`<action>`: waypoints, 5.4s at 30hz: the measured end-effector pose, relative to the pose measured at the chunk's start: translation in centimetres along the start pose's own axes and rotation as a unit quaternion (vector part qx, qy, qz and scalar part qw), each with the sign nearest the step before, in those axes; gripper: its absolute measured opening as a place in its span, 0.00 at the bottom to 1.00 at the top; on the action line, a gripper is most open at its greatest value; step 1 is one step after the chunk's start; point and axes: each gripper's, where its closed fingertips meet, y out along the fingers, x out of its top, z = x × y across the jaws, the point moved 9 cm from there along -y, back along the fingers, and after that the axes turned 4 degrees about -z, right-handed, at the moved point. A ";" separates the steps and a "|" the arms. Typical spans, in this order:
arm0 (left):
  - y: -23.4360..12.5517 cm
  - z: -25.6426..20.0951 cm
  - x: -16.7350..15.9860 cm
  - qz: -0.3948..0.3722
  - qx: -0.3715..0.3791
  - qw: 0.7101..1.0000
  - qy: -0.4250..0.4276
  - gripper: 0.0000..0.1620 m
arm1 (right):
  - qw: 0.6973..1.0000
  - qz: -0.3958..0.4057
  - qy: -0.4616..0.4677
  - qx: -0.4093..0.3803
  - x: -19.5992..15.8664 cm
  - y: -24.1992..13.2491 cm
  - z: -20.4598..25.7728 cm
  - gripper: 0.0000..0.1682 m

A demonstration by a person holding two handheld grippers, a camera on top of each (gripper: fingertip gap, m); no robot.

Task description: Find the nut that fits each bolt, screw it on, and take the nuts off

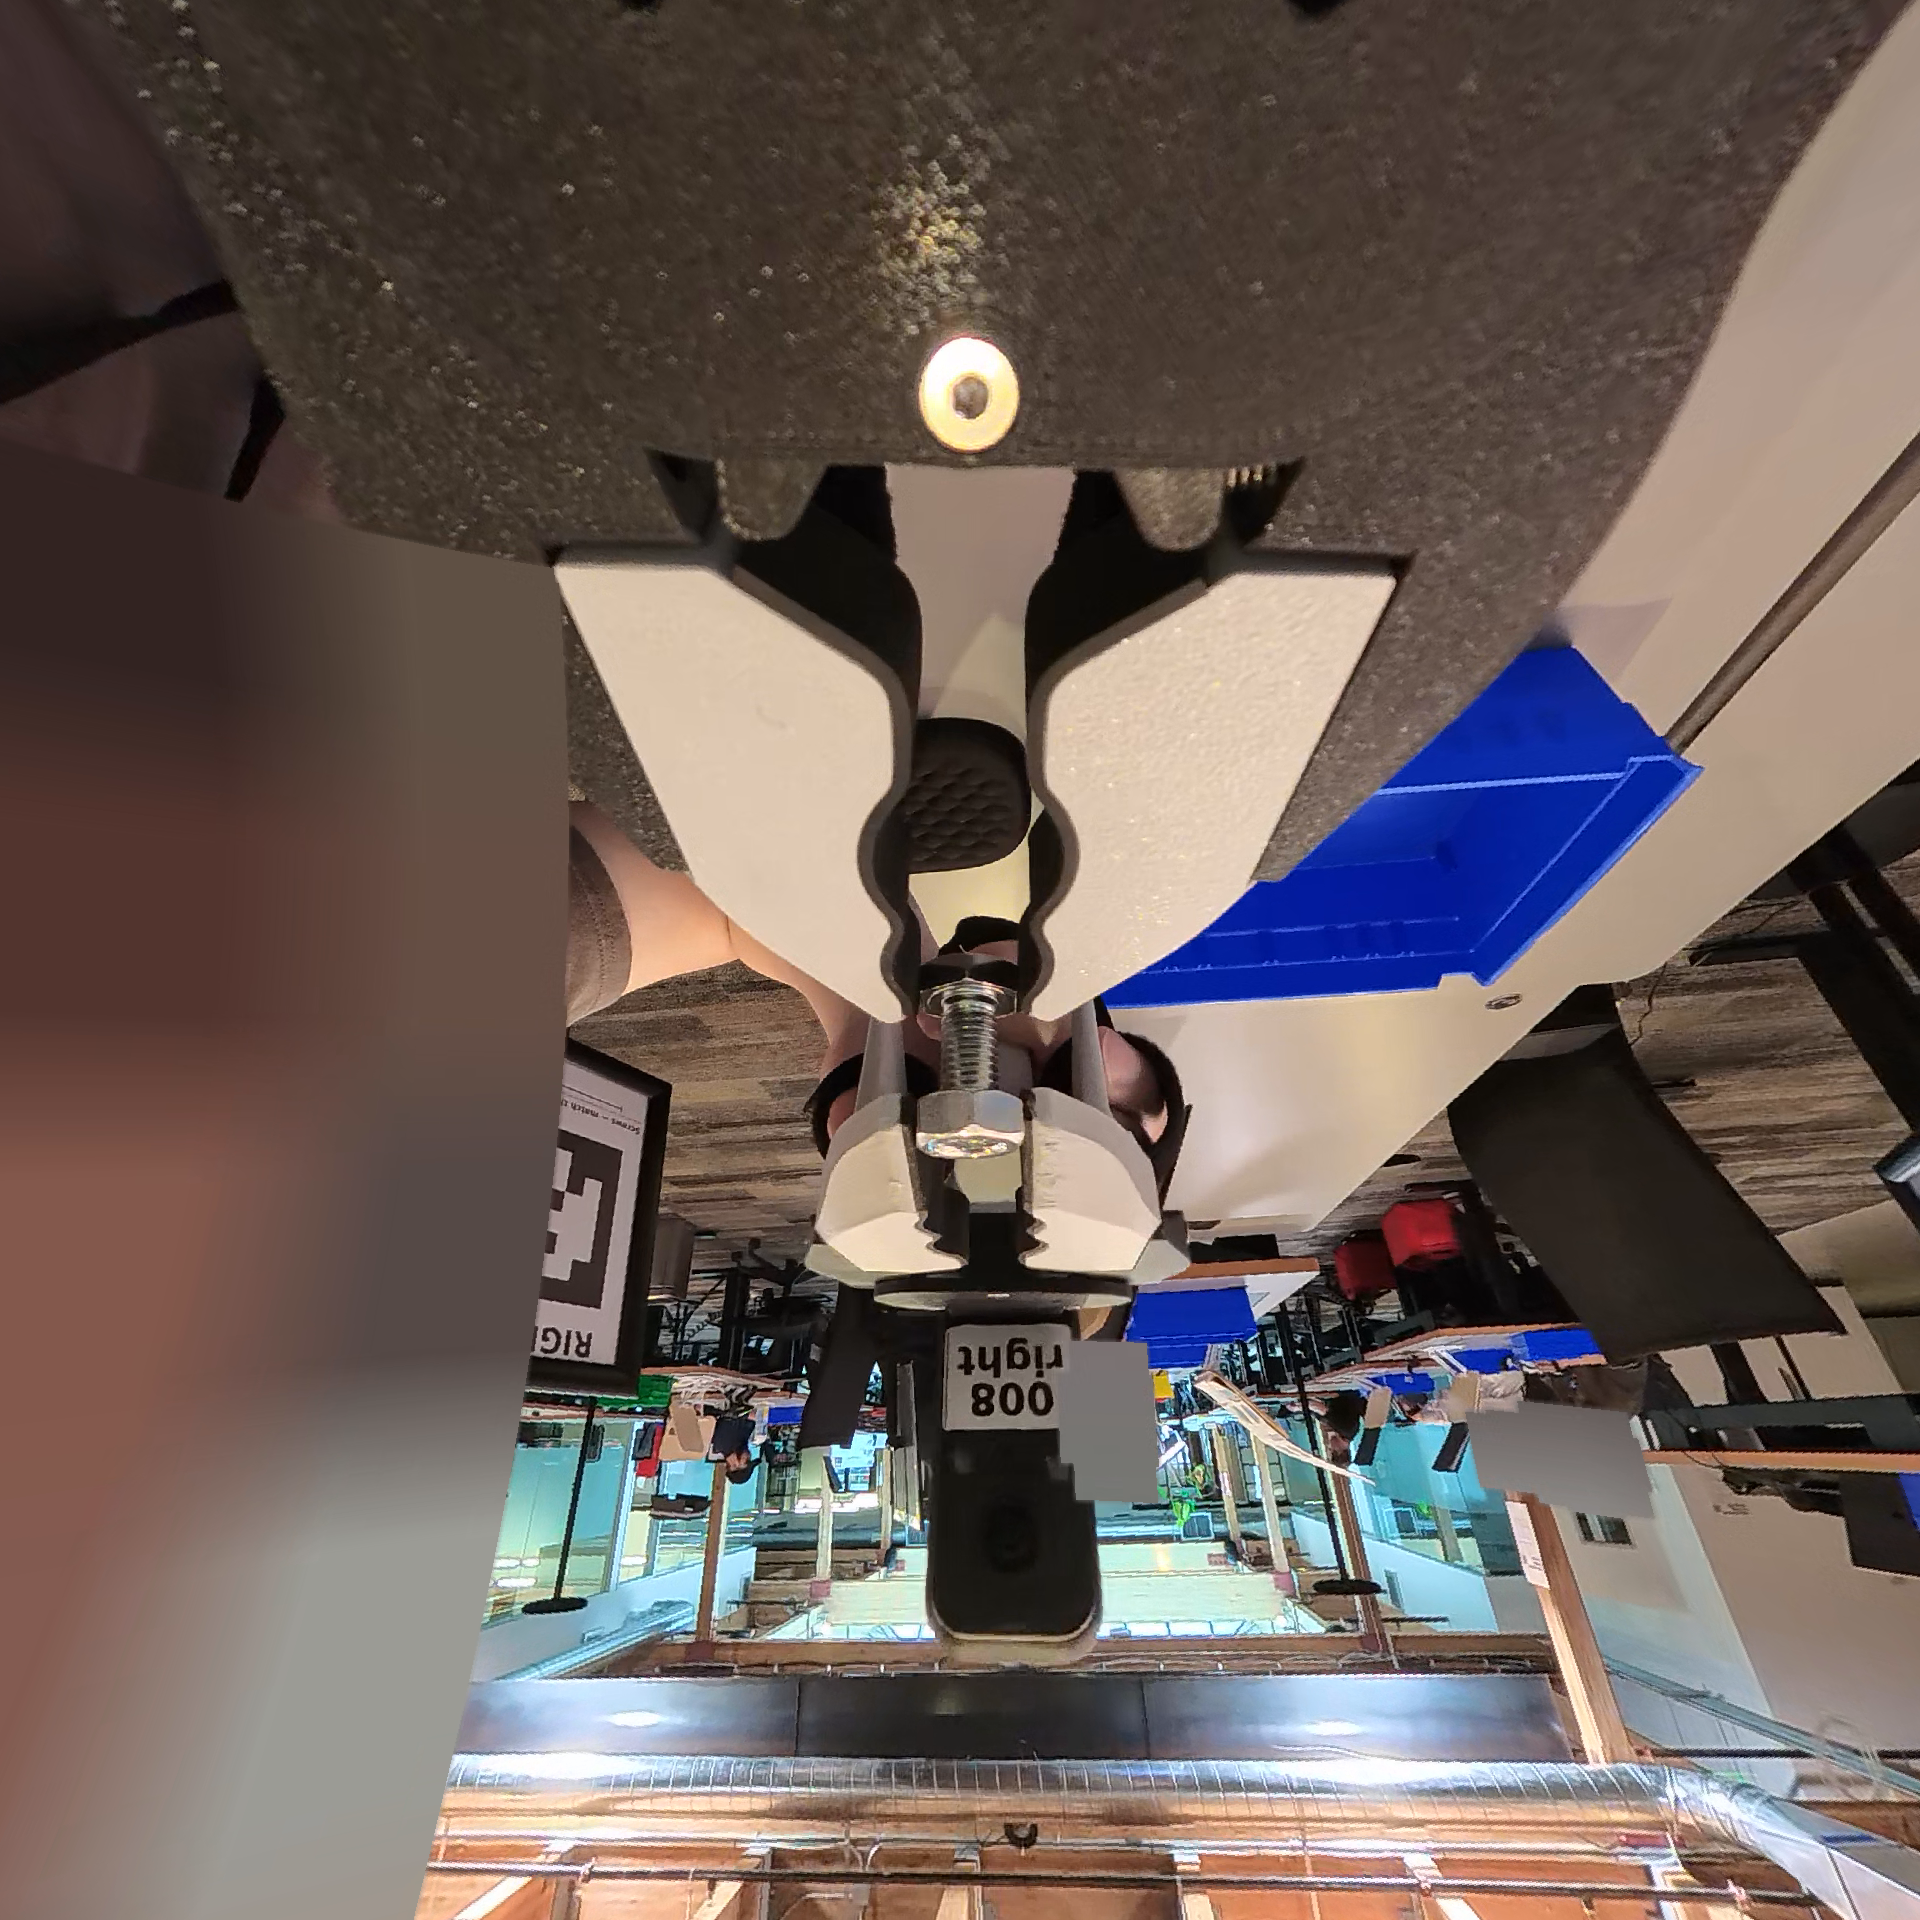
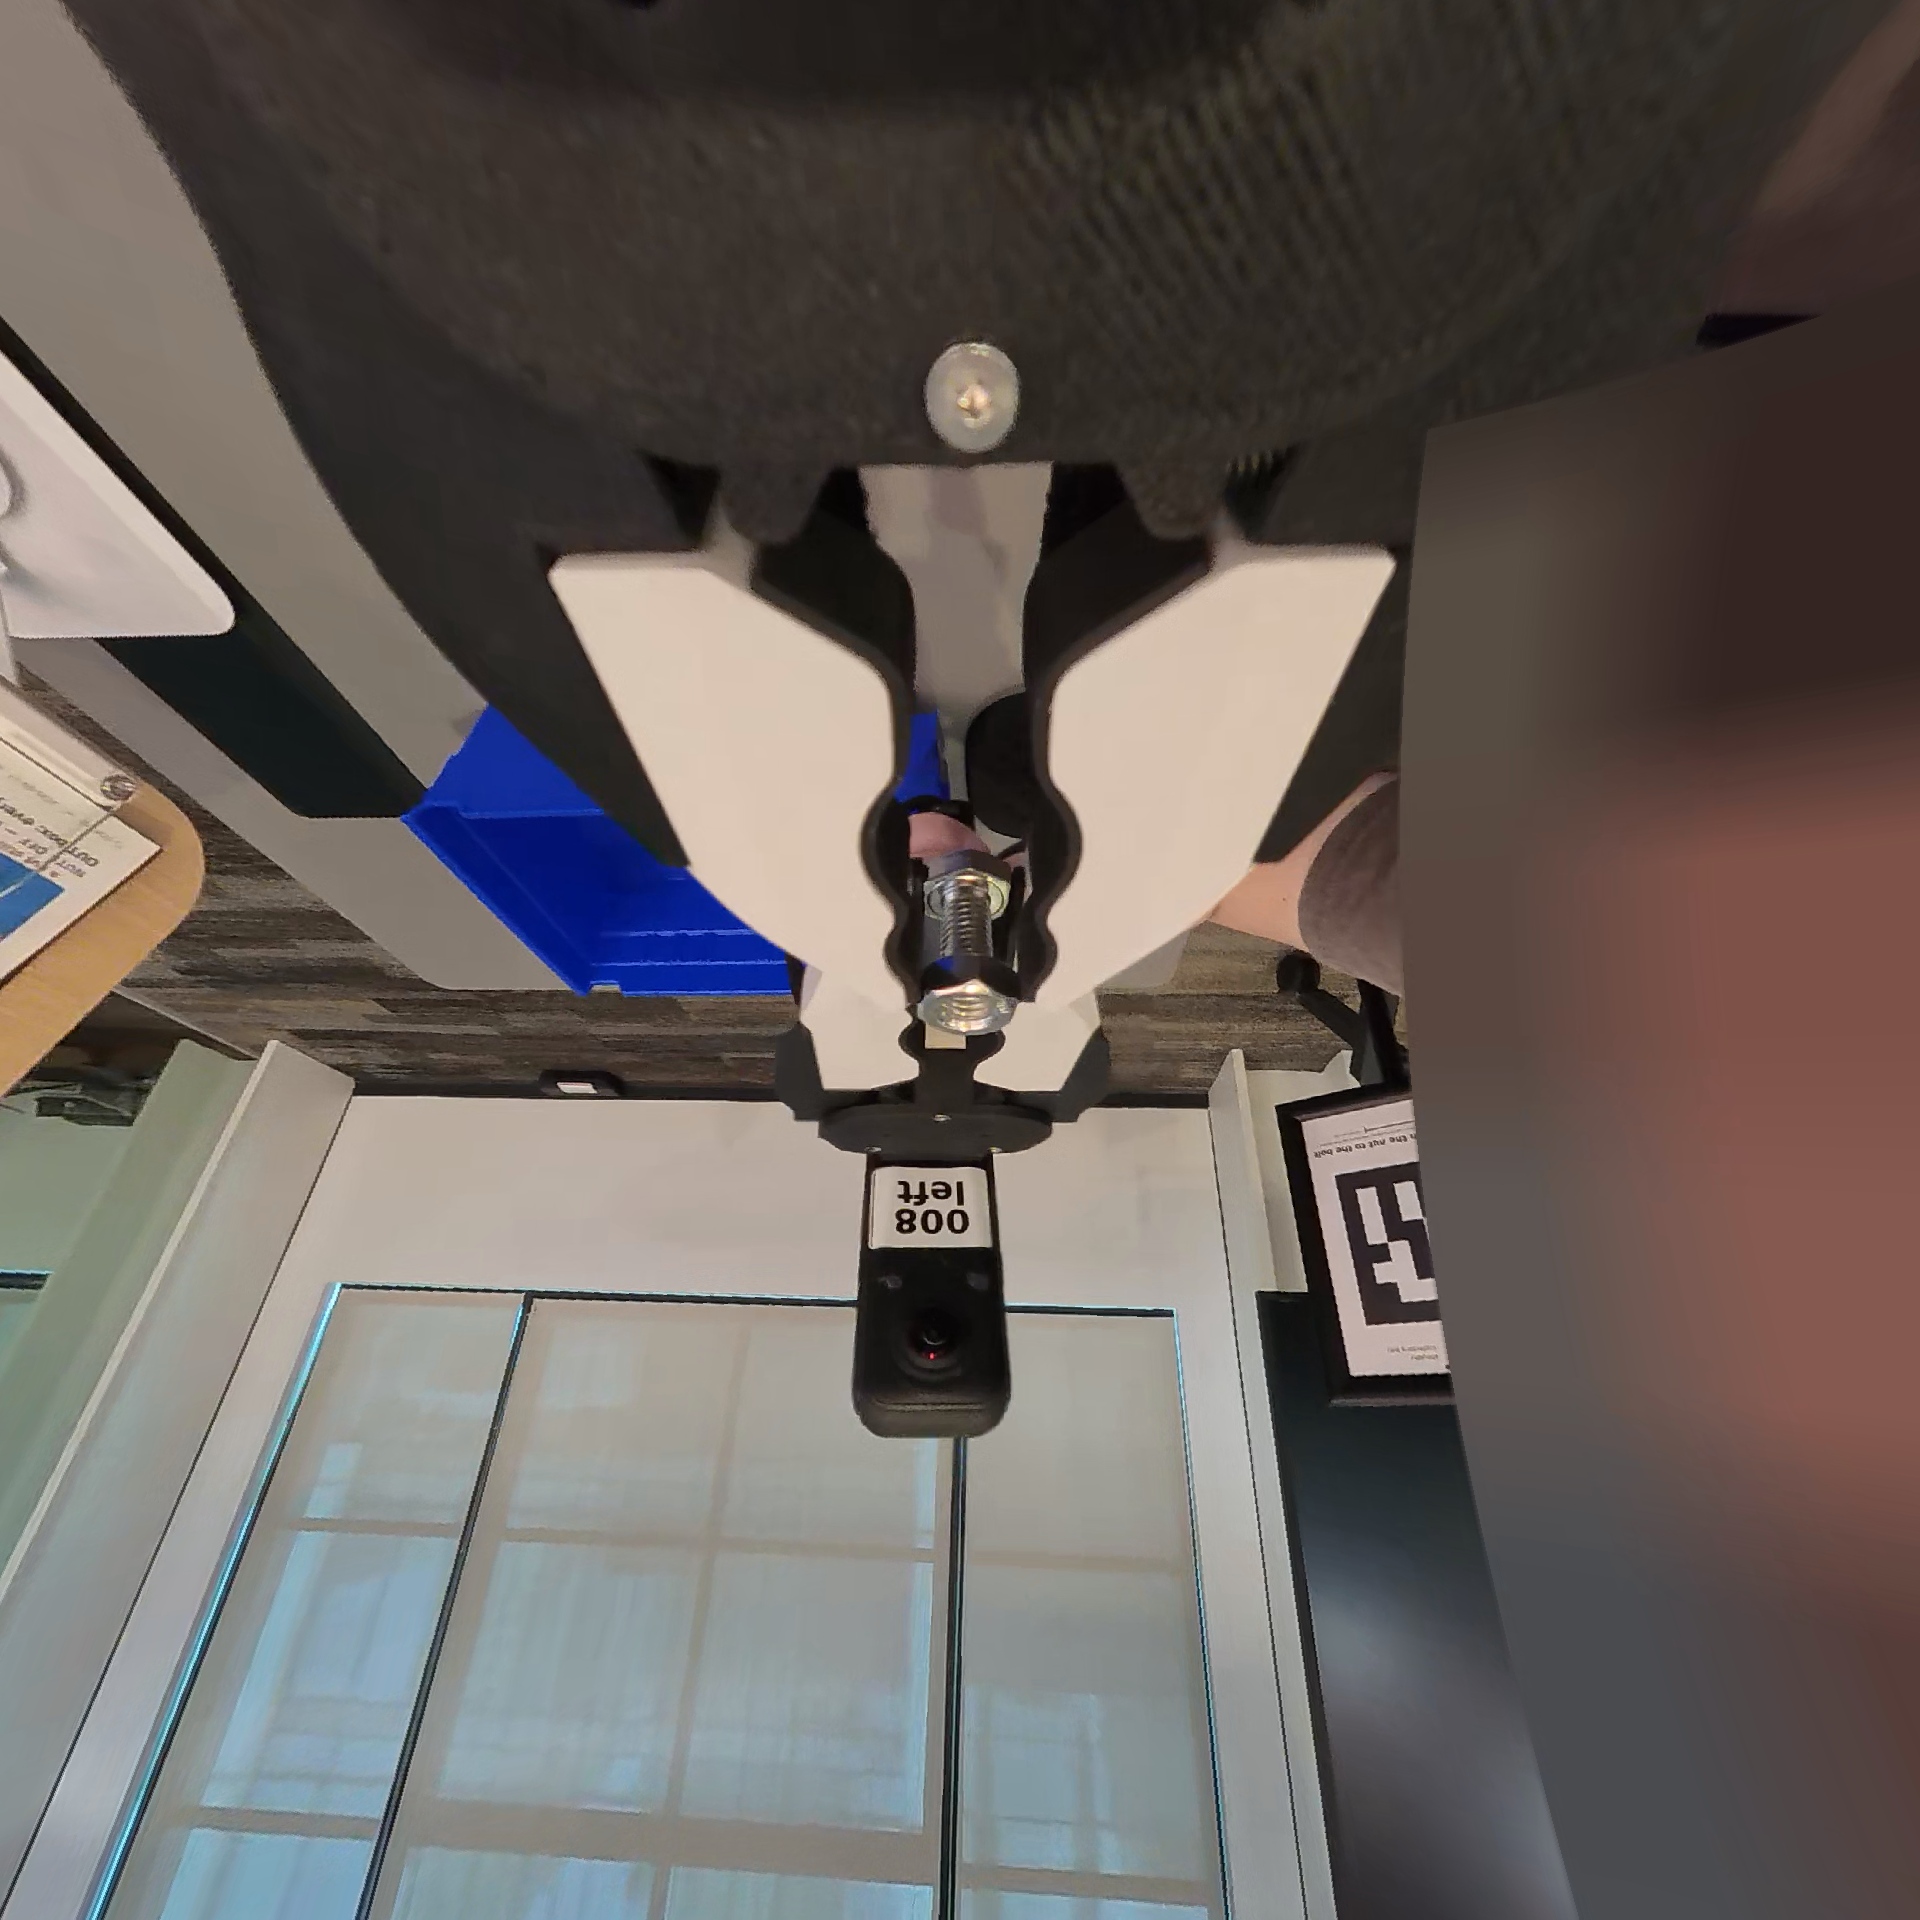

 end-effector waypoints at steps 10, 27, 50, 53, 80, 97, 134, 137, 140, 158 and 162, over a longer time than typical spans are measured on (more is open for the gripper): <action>-0.4 0.5 0.3 -0.016 0.042 0.999 0.008 0.10 | 0.998 -0.024 -0.025 -0.054 0.2 0.0 0.0 0.18; -0.2 0.5 0.0 -0.008 0.035 0.999 0.003 0.11 | 0.997 -0.011 -0.035 -0.072 0.0 0.1 -0.1 0.15; -0.1 0.5 0.0 -0.008 0.031 0.999 0.004 0.11 | 0.998 -0.004 -0.030 -0.062 0.3 -0.2 0.2 0.12; 0.0 0.4 -0.1 -0.007 0.031 0.999 0.005 0.11 | 0.998 -0.003 -0.024 -0.062 0.2 -0.1 0.1 0.12; -2.7 1.7 1.4 -0.022 0.065 0.998 0.015 0.11 | 0.883 0.209 0.122 -0.403 -8.0 -20.4 -12.4 0.11; -1.4 2.6 -0.3 0.021 0.080 0.997 0.007 0.11 | 0.843 0.297 0.092 -0.438 -10.2 -20.6 -11.3 0.22; -12.1 7.5 -0.9 0.259 0.367 0.885 -0.119 0.18 | 0.635 0.509 0.320 -0.485 -15.6 -26.1 -17.1 0.07; -16.3 7.5 -1.0 0.297 0.436 0.835 -0.155 0.18 | 0.614 0.539 0.304 -0.489 -16.7 -26.7 -17.6 0.07; -20.8 7.7 -2.6 0.367 0.502 0.756 -0.205 0.18 | 0.635 0.512 0.298 -0.495 -16.2 -26.6 -17.9 0.14; -26.2 14.7 -14.9 0.441 0.507 0.615 -0.411 0.12 | 0.694 0.499 0.188 -0.484 -13.2 -23.3 -17.6 0.18; -26.8 15.2 -15.7 0.454 0.528 0.590 -0.407 0.14 | 0.691 0.513 0.179 -0.476 -13.5 -22.8 -17.7 0.17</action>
